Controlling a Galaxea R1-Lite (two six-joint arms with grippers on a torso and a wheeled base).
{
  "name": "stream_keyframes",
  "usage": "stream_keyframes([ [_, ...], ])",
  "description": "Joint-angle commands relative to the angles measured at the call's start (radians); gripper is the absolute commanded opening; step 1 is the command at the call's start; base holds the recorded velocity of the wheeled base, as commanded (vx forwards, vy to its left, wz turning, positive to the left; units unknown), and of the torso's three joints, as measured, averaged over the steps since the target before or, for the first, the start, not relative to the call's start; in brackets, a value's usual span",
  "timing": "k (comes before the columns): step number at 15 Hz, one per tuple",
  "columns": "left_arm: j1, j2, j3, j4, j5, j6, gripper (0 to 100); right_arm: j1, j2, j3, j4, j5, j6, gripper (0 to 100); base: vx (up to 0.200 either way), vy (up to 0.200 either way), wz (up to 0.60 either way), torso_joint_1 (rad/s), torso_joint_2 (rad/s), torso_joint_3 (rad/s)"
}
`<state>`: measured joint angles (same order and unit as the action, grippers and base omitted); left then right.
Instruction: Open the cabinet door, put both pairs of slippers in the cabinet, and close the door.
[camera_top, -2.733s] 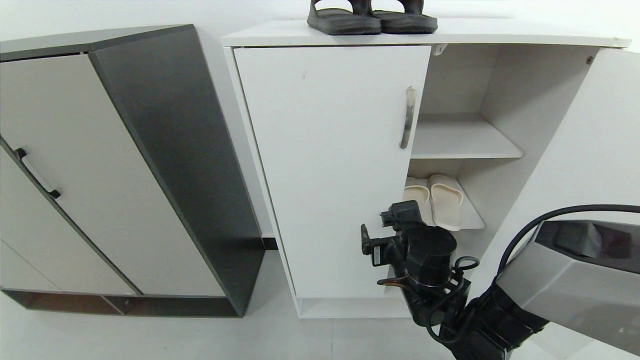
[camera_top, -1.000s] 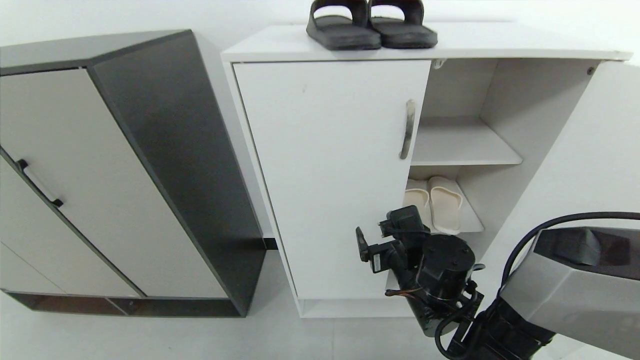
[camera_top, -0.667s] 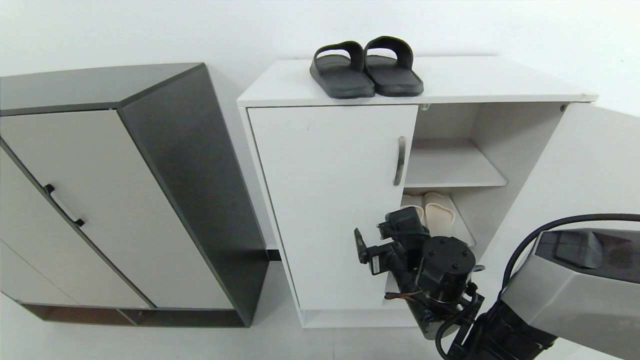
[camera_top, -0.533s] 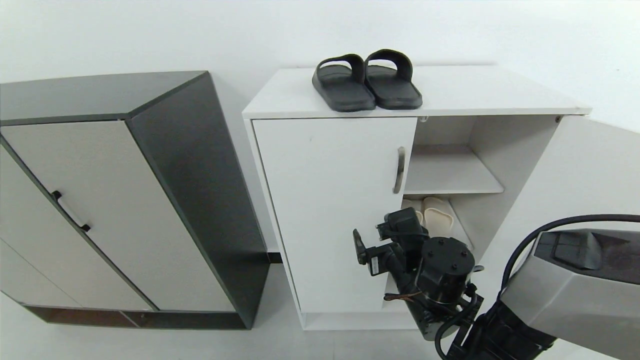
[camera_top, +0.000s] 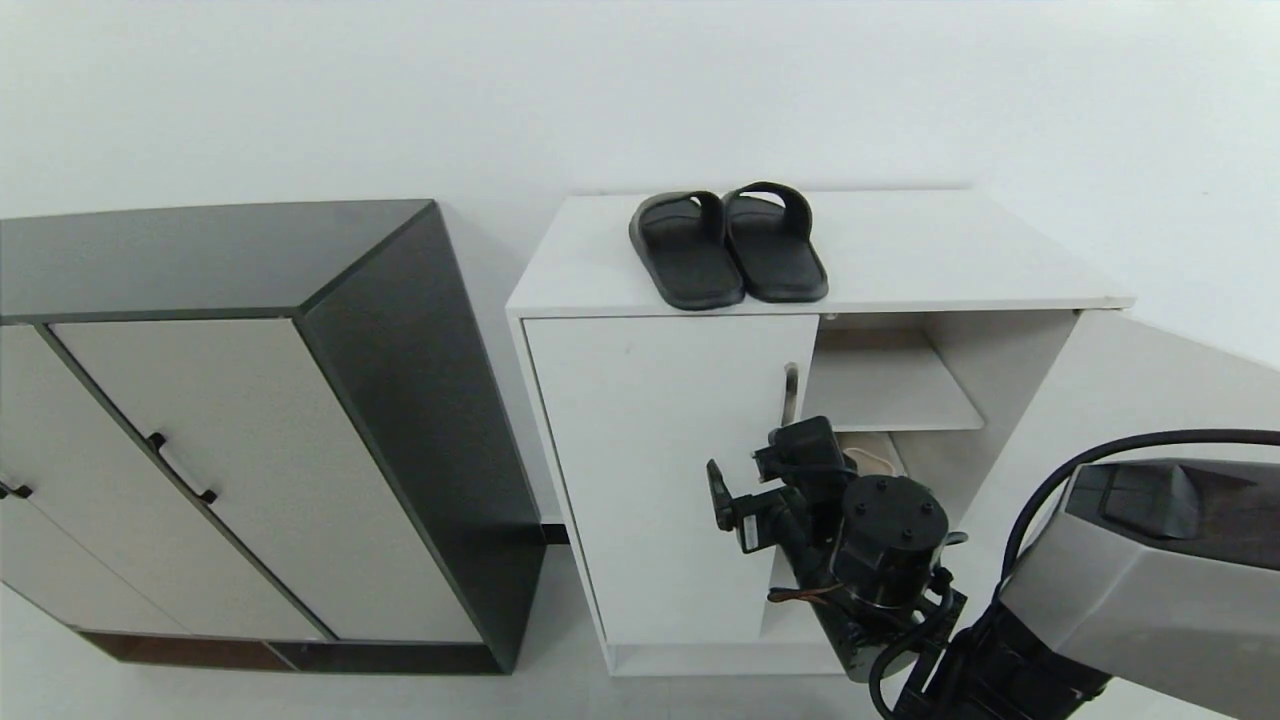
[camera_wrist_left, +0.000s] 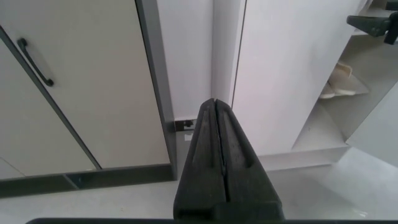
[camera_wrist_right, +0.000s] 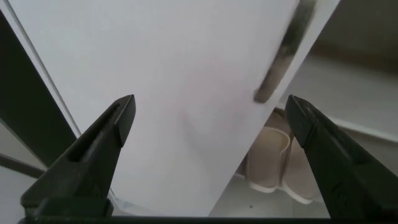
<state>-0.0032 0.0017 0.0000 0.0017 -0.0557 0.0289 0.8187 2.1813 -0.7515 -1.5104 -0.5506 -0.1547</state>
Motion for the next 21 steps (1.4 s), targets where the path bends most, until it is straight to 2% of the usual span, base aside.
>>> stream_keyframes([
  [1, 0.000, 0.000, 0.000, 0.000, -0.001, 0.000, 0, 0.000, 0.003, 0.000, -0.001, 0.000, 0.000, 100, 0.000, 0.000, 0.00, 0.163, -0.50, -0.310],
  [13, 0.000, 0.000, 0.000, 0.000, -0.001, 0.000, 0, -0.009, 0.031, 0.038, 0.003, 0.024, -0.025, 100, 0.000, 0.000, 0.00, 0.231, -0.55, -0.320],
  [16, 0.000, 0.000, 0.000, 0.000, -0.001, 0.000, 0, -0.015, 0.051, 0.043, -0.016, 0.049, -0.046, 100, 0.000, 0.000, 0.00, 0.082, -0.18, -0.105],
  [17, 0.000, 0.000, 0.000, 0.000, 0.001, 0.000, 0, -0.013, 0.034, 0.041, 0.001, 0.046, -0.059, 100, 0.000, 0.000, 0.00, 0.000, 0.00, 0.000],
  [18, 0.000, 0.000, 0.000, 0.000, 0.001, 0.000, 0, -0.012, -0.003, 0.023, 0.085, 0.041, -0.074, 100, 0.000, 0.000, 0.00, 0.000, 0.00, 0.000],
  [21, 0.000, 0.000, 0.000, 0.000, 0.001, 0.000, 0, 0.013, -0.130, -0.031, 0.331, 0.040, -0.011, 100, 0.000, 0.000, 0.00, 0.000, 0.00, 0.000],
])
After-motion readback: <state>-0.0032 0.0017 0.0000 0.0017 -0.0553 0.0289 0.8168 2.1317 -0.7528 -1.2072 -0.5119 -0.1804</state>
